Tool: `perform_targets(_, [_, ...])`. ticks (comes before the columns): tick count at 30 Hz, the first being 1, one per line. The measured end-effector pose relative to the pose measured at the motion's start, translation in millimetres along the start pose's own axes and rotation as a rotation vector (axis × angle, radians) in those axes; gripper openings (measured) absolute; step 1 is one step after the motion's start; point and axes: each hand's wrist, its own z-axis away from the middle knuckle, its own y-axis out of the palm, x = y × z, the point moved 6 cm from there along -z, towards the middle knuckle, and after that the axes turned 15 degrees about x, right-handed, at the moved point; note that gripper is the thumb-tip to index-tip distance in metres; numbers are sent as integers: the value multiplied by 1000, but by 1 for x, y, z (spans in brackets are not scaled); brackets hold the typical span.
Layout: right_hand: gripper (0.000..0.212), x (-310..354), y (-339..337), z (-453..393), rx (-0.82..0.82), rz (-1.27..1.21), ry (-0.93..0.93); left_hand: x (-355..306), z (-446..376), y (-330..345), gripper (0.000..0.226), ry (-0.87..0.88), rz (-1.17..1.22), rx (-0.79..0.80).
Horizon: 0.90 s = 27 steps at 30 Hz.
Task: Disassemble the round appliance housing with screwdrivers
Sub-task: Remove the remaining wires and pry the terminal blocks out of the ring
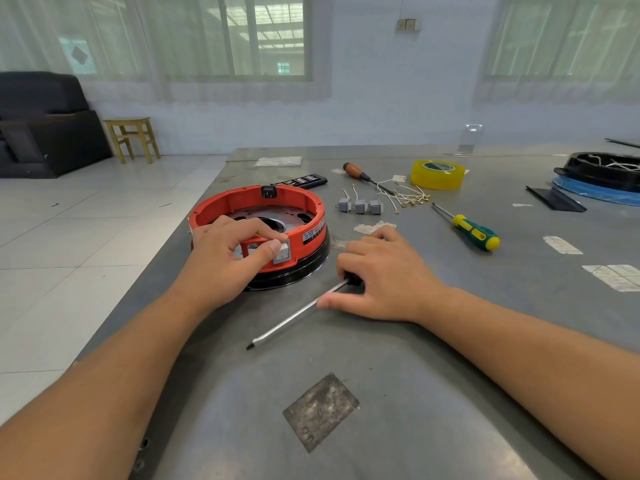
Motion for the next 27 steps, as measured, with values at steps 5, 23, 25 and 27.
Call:
perform_targets(5, [63, 11, 0, -3, 68, -37, -68, 3, -1, 1, 34, 0, 10, -16])
perform_targets(23, [38, 68, -18, -49, -196, -205, 201, 13, -6, 2, 23, 87, 20, -100])
perform_targets(25, [33, 66, -15, -51, -191, -263, 215, 16, -6, 2, 25, 55, 45, -110])
perform_targets(27, [28, 64, -13, -52, -180, -337, 212, 19, -6, 2, 24, 25, 57, -113])
